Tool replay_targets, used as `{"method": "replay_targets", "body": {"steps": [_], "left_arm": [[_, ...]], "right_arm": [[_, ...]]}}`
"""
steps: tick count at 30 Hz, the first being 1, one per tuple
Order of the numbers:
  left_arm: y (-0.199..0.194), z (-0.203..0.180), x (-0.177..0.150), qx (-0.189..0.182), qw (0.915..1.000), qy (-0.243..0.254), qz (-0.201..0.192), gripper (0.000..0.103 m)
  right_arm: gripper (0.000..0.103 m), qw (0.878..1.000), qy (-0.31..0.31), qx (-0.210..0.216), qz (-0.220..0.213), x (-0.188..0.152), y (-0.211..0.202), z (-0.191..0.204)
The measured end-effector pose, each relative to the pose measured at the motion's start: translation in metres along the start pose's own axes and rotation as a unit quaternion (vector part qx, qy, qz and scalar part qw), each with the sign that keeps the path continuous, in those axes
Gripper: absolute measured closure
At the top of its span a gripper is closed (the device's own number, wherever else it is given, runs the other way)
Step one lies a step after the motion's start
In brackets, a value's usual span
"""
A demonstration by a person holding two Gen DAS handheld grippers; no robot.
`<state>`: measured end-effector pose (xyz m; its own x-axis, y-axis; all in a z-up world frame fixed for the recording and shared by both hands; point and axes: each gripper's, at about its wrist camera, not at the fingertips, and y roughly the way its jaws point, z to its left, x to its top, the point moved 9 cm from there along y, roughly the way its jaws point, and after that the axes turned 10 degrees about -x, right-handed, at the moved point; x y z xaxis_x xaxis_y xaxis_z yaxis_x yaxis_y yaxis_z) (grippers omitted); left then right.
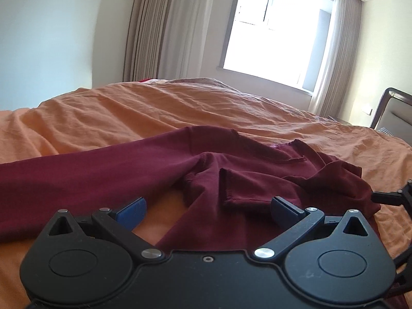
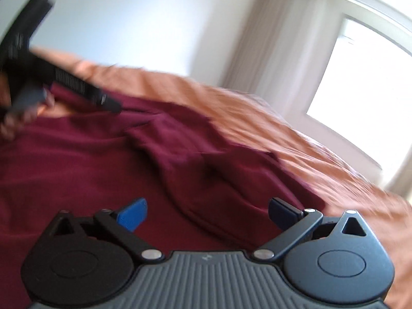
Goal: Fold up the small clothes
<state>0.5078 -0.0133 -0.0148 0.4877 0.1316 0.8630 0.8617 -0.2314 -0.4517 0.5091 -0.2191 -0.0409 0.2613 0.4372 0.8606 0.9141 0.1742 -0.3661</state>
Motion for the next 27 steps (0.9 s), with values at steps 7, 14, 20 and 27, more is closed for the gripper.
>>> {"method": "replay_targets", "body": {"steps": [7, 14, 20, 27], "left_arm": [[0.067, -0.033, 0.007, 0.068, 0.9951, 0.072, -0.004, 0.000], [0.098, -0.005, -0.017, 0.072, 0.9969, -0.013, 0.029, 0.000], [0.096, 0.007, -0.033, 0.075, 0.9963, -0.040, 0.016, 0.000], [0.098, 0.003, -0.035, 0.080, 0.9962, -0.030, 0.015, 0.000]], "right_arm": [[0.000, 0.987, 0.101, -0.114, 0.052, -0.040, 0.012, -0.084], [0.000, 0.955, 0.272, -0.094, 0.069, -0.055, 0.032, -0.157], [0.000, 0.924, 0.378, -0.011, 0.064, -0.041, 0.096, -0.172], [0.087, 0.887, 0.452, -0.005, 0.098, -0.051, 0.133, -0.173]]}}
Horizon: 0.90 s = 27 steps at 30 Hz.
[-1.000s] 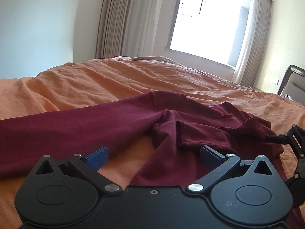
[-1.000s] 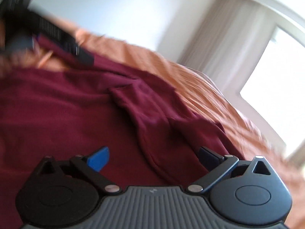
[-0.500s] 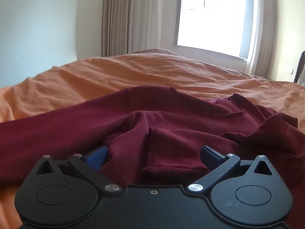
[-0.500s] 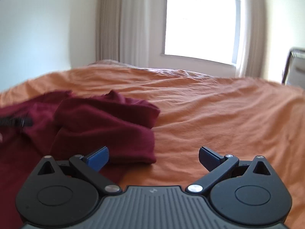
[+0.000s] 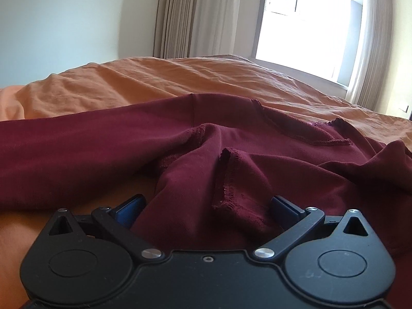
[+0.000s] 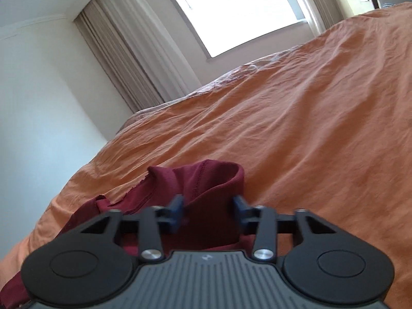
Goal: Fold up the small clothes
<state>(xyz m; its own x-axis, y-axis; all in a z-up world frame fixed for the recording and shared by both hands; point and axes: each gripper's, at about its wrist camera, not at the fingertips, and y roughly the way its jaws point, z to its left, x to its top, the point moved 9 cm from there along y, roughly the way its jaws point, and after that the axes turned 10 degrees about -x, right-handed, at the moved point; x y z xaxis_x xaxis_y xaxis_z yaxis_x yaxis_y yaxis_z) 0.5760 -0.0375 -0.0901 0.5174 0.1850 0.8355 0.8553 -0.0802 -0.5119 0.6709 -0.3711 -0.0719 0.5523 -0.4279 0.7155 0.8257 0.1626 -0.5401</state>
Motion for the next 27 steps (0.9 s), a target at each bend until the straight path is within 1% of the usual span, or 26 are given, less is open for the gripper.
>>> {"method": "replay_targets", "body": {"steps": [1, 4, 6, 8, 12, 13, 15, 16, 17, 18, 19, 20, 21, 22, 25, 27], "left_arm": [[0.001, -0.001, 0.000, 0.000, 1.0000, 0.000, -0.001, 0.000], [0.001, 0.000, -0.001, 0.000, 1.0000, 0.000, -0.002, 0.000], [0.000, -0.001, -0.001, -0.001, 1.0000, -0.001, -0.003, 0.000], [0.000, -0.001, -0.001, -0.005, 1.0000, -0.003, -0.006, 0.000], [0.000, -0.001, -0.001, -0.007, 1.0000, 0.000, -0.005, 0.000], [0.000, -0.002, -0.001, -0.007, 1.0000, 0.002, -0.005, 0.000], [0.000, -0.002, -0.001, -0.007, 1.0000, 0.001, -0.005, 0.000], [0.000, -0.001, -0.001, -0.008, 1.0000, 0.000, -0.005, 0.000], [0.000, -0.002, -0.001, -0.008, 0.9999, 0.000, -0.006, 0.000], [0.000, -0.002, -0.001, -0.008, 0.9999, 0.000, -0.006, 0.000], [0.000, -0.001, -0.001, -0.009, 0.9999, -0.001, -0.007, 0.000], [0.000, -0.001, -0.001, -0.010, 0.9999, -0.001, -0.008, 0.000], [0.000, -0.001, -0.001, -0.010, 0.9999, -0.002, -0.009, 0.000], [0.000, 0.000, -0.002, -0.012, 0.9999, -0.003, -0.011, 0.000], [0.000, 0.001, -0.003, -0.015, 0.9998, -0.007, -0.014, 0.000], [0.000, 0.002, -0.003, -0.015, 0.9998, -0.007, -0.013, 0.000]], "right_arm": [[0.095, 1.000, -0.004, -0.011, -0.004, 0.002, 0.001, -0.002], [0.096, 0.997, -0.028, -0.050, -0.042, 0.019, -0.010, -0.010], [0.096, 0.996, -0.028, -0.060, -0.061, 0.034, -0.017, -0.019], [0.096, 0.996, -0.022, -0.058, -0.061, 0.042, -0.018, -0.024], [0.096, 0.991, -0.082, -0.094, -0.055, 0.037, -0.003, -0.021], [0.096, 0.990, -0.085, -0.098, -0.053, 0.033, -0.001, -0.022], [0.096, 0.991, -0.071, -0.100, -0.046, 0.028, 0.003, -0.028], [0.093, 0.992, -0.068, -0.096, -0.042, 0.025, 0.004, -0.030], [0.090, 0.992, -0.072, -0.094, -0.039, 0.022, 0.004, -0.031], [0.081, 0.992, -0.080, -0.091, -0.035, 0.019, 0.001, -0.031], [0.061, 0.990, -0.093, -0.095, -0.039, 0.016, -0.004, -0.031], [0.050, 0.988, -0.106, -0.098, -0.047, 0.012, -0.012, -0.029], [0.034, 0.986, -0.124, -0.093, -0.057, 0.007, -0.024, -0.027], [0.024, 0.984, -0.139, -0.088, -0.066, 0.003, -0.035, -0.024], [0.013, 0.973, -0.192, -0.094, -0.089, -0.013, -0.073, -0.015], [0.011, 0.966, -0.223, -0.092, -0.097, -0.030, -0.092, -0.009]]}}
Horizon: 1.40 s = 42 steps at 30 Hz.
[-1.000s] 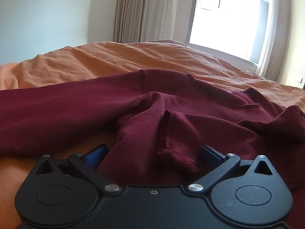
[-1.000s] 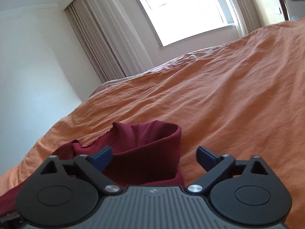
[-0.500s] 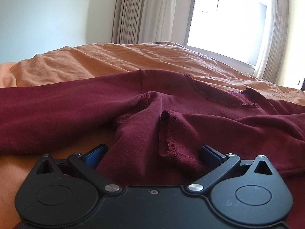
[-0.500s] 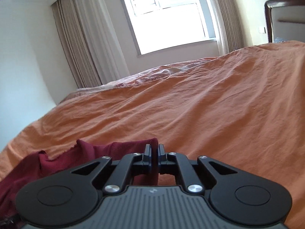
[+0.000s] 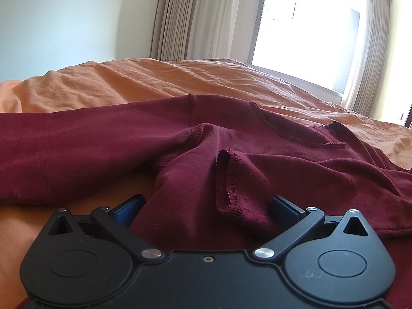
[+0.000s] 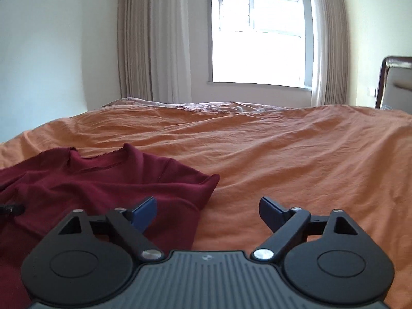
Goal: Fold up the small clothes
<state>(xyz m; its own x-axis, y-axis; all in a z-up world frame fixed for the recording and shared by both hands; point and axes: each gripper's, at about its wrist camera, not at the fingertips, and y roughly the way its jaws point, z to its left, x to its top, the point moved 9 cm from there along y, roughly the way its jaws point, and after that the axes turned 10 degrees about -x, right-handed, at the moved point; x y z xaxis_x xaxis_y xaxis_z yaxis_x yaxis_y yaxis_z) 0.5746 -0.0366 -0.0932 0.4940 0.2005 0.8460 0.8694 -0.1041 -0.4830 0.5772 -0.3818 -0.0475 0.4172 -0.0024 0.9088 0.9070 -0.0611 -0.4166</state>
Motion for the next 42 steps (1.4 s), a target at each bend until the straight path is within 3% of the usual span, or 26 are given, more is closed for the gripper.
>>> {"method": "replay_targets", "body": {"steps": [5, 7, 9, 11, 12, 13, 16, 24, 29, 30, 32, 34, 35, 39, 40, 42], "left_arm": [[0.000, 0.000, 0.000, 0.000, 1.0000, 0.001, 0.000, 0.000], [0.000, 0.000, 0.000, 0.000, 1.0000, 0.001, 0.000, 0.000], [0.000, 0.000, 0.000, 0.000, 1.0000, 0.000, 0.000, 0.000], [0.000, 0.000, 0.000, 0.000, 1.0000, 0.001, 0.000, 0.000], [0.000, 0.000, 0.000, 0.001, 1.0000, 0.001, 0.000, 0.000], [0.000, 0.000, 0.000, 0.001, 1.0000, 0.001, 0.000, 0.000], [0.000, 0.000, 0.000, 0.000, 1.0000, 0.000, 0.000, 0.000], [0.000, 0.000, 0.001, -0.001, 1.0000, -0.001, -0.001, 0.000], [-0.001, 0.001, 0.001, -0.003, 1.0000, -0.002, -0.003, 0.000], [0.000, 0.001, 0.001, -0.003, 1.0000, -0.003, -0.003, 0.000], [-0.001, 0.001, 0.001, -0.003, 1.0000, -0.003, -0.003, 0.000], [-0.002, 0.001, 0.001, -0.003, 1.0000, -0.003, -0.003, 0.000], [-0.003, 0.001, 0.001, -0.002, 1.0000, -0.003, -0.003, 0.000], [-0.011, 0.002, 0.005, -0.016, 0.9996, -0.015, 0.018, 0.000], [-0.016, 0.004, 0.006, -0.017, 0.9993, -0.023, 0.023, 0.000], [-0.028, 0.009, 0.008, -0.019, 0.9988, -0.038, 0.024, 0.000]], "right_arm": [[0.012, 0.993, -0.114, -0.028, -0.011, -0.037, -0.031, 0.026], [0.022, 0.985, -0.160, -0.056, -0.015, -0.043, -0.027, 0.037], [0.024, 0.979, -0.189, -0.072, -0.017, -0.045, -0.019, 0.049], [0.040, 0.971, -0.222, -0.086, -0.025, -0.045, -0.010, 0.059], [0.070, 0.967, -0.235, -0.092, -0.027, -0.046, -0.006, 0.064], [0.094, 0.967, -0.235, -0.093, -0.020, -0.047, -0.004, 0.067], [0.094, 0.979, -0.184, -0.088, -0.003, -0.048, -0.009, 0.064], [0.095, 0.985, -0.153, -0.074, 0.031, -0.066, -0.026, 0.057], [0.091, 0.986, -0.142, -0.075, 0.038, -0.069, -0.022, 0.055], [0.086, 0.988, -0.133, -0.072, 0.040, -0.070, -0.022, 0.053], [0.071, 0.990, -0.113, -0.068, 0.043, -0.069, -0.026, 0.047], [0.048, 0.992, -0.098, -0.063, 0.039, -0.067, -0.032, 0.042], [0.045, 0.993, -0.093, -0.061, 0.036, -0.065, -0.035, 0.040], [0.011, 0.996, -0.071, -0.043, 0.021, -0.061, -0.052, 0.038], [0.005, 0.997, -0.066, -0.040, 0.013, -0.059, -0.058, 0.039], [0.000, 0.998, -0.057, -0.037, -0.001, -0.057, -0.068, 0.041]]}}
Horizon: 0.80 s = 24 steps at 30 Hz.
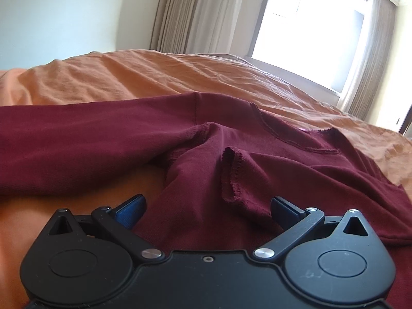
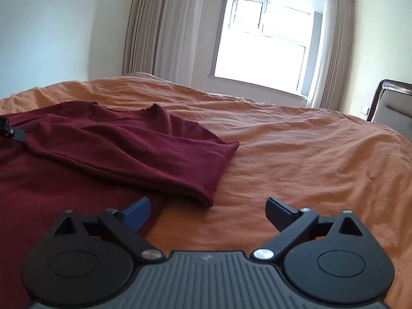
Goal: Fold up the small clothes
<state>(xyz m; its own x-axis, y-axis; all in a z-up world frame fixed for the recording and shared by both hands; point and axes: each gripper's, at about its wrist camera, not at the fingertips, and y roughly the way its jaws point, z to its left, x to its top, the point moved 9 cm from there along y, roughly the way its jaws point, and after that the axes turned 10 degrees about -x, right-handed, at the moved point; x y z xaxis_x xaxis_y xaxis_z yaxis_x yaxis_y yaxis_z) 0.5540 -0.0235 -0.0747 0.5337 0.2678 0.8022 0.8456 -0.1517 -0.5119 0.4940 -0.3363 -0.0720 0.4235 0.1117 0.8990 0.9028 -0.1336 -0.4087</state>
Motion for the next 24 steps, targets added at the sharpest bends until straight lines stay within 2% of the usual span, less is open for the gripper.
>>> {"method": "replay_targets", "body": {"steps": [5, 9, 13, 15, 18, 21, 24], "left_arm": [[-0.042, 0.017, -0.003, -0.012, 0.9997, -0.019, 0.013, 0.000], [-0.083, 0.048, -0.006, -0.035, 0.9967, -0.071, 0.017, 0.001], [-0.134, 0.098, 0.002, -0.004, 0.9961, -0.087, -0.015, 0.001], [-0.157, 0.126, 0.006, 0.046, 0.9946, -0.088, -0.028, 0.001], [-0.184, 0.171, 0.007, 0.098, 0.9862, -0.122, -0.053, 0.001], [-0.200, 0.201, 0.006, 0.112, 0.9747, -0.174, -0.085, 0.001], [-0.207, 0.210, 0.008, 0.135, 0.9658, -0.196, -0.104, 0.001]], "right_arm": [[0.000, 1.000, 0.011, 0.020, -0.013, 0.004, -0.028, 0.011], [0.000, 0.998, 0.011, 0.049, -0.023, 0.004, -0.053, 0.023], [0.000, 0.997, 0.012, 0.072, -0.026, 0.000, -0.076, 0.037], [0.000, 0.996, 0.014, 0.084, -0.031, -0.001, -0.086, 0.045], [0.000, 0.994, 0.013, 0.094, -0.048, -0.001, -0.102, 0.061], [0.000, 0.994, 0.000, 0.087, -0.072, -0.001, -0.112, 0.079], [0.000, 0.992, -0.015, 0.093, -0.080, -0.002, -0.119, 0.096]]}}
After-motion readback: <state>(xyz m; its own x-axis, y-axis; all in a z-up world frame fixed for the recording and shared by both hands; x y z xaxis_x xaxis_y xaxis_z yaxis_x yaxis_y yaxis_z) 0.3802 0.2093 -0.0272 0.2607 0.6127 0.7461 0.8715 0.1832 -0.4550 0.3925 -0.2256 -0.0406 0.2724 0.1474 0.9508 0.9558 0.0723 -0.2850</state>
